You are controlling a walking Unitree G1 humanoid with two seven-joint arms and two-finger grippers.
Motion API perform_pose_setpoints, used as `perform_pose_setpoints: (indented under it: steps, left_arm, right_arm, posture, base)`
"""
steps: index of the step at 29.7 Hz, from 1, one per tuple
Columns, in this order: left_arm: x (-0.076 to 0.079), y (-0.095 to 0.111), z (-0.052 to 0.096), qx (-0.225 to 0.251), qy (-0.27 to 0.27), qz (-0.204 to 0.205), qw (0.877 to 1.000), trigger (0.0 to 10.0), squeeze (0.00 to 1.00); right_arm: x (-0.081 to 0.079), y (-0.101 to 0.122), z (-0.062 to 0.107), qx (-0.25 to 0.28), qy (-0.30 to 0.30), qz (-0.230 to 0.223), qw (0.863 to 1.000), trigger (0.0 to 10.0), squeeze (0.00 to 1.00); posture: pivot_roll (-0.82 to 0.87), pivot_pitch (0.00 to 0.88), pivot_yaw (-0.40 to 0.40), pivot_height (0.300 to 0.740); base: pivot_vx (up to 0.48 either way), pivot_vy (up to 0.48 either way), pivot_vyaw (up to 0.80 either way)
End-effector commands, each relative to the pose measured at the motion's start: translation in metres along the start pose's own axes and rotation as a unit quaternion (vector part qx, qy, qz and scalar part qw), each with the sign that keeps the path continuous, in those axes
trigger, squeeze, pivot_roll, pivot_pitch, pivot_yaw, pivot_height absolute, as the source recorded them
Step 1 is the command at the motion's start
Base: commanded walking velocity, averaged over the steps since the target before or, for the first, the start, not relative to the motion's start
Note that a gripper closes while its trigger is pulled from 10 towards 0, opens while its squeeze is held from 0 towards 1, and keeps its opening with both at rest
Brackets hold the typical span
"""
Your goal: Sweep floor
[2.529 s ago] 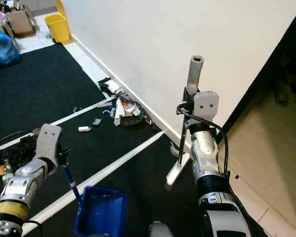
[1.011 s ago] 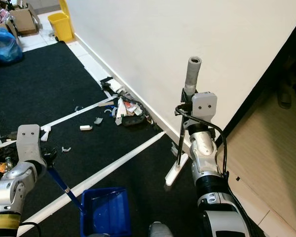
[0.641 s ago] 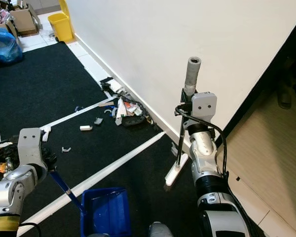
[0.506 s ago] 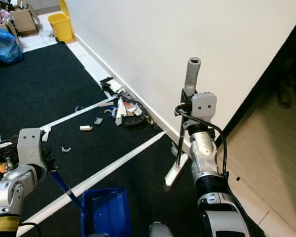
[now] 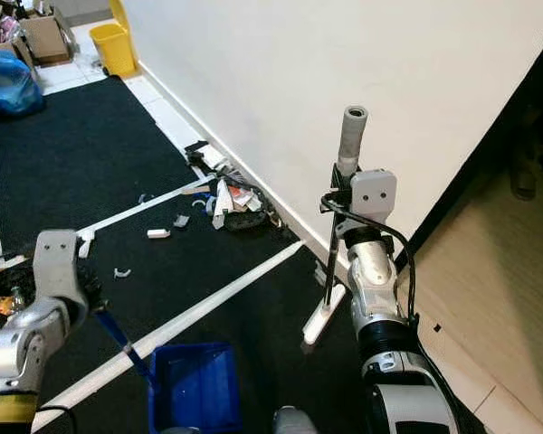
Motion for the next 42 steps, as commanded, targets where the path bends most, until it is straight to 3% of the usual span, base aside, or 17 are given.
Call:
perform_pose_setpoints:
  steps: [1,3,6,12,17,24,32,42]
  left_arm:
    - [0.011,0.038,0.002,0.071,-0.033,-0.027,0.997,10.0,0.00]
    - [0.021,0.054,0.004,0.094,-0.063,-0.050,0.992,10.0,0.00]
    - [0.026,0.060,0.004,0.090,-0.094,-0.070,0.989,10.0,0.00]
    - [0.019,0.057,0.000,0.057,-0.137,-0.078,0.986,10.0,0.00]
    - [0.010,0.050,-0.014,0.036,-0.125,-0.067,0.989,10.0,0.00]
    - [-0.001,0.057,-0.022,0.046,-0.099,-0.069,0.992,10.0,0.00]
    - [0.009,0.053,-0.024,0.030,-0.148,-0.093,0.984,10.0,0.00]
    - [0.012,0.045,-0.034,0.028,-0.141,-0.102,0.984,10.0,0.00]
  right_arm:
    - [0.001,0.013,-0.005,0.026,0.001,0.007,1.000,10.0,0.00]
    - [0.001,0.014,-0.005,0.027,0.000,0.007,1.000,10.0,0.00]
    - [0.003,0.015,-0.006,0.028,-0.003,0.007,1.000,10.0,0.00]
    - [0.003,0.005,-0.005,0.007,-0.005,0.014,1.000,10.0,0.00]
    - [-0.011,-0.007,-0.002,-0.011,0.013,0.016,1.000,10.0,0.00]
    - [-0.020,-0.010,-0.001,-0.014,0.030,0.022,0.999,10.0,0.00]
    - [-0.028,-0.015,0.002,-0.017,0.048,0.039,0.998,10.0,0.00]
    - [-0.029,-0.015,0.002,-0.015,0.048,0.038,0.998,10.0,0.00]
  posture:
    - [0.09,0.015,-0.009,0.740]
    - [0.09,0.012,-0.008,0.740]
    - [0.09,0.012,-0.006,0.740]
    - [0.09,0.015,-0.006,0.740]
    - [0.09,0.019,-0.006,0.740]
    - [0.08,0.024,-0.002,0.740]
    - [0.08,0.027,0.000,0.740]
    - [0.07,0.027,0.002,0.740]
  base:
    - [0.000,0.000,0.00]
    - [0.000,0.000,0.00]
    - [0.000,0.000,0.00]
    - [0.000,0.000,0.00]
    - [0.000,0.000,0.00]
    - [0.000,0.000,0.00]
    - [0.000,0.000,0.00]
    - [0.000,0.000,0.00]
Point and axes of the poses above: a point about 5 cm out from each wrist's last joint towards the gripper, its own z axis pointing back from the gripper into the wrist, its own y axis along the axis of the wrist's last joint, x = y × z, the point moved 6 cm from there along -z, pointing out of the wrist towards the gripper, and after that the axes turned 9 degrees about z, right-handed, at the moved point
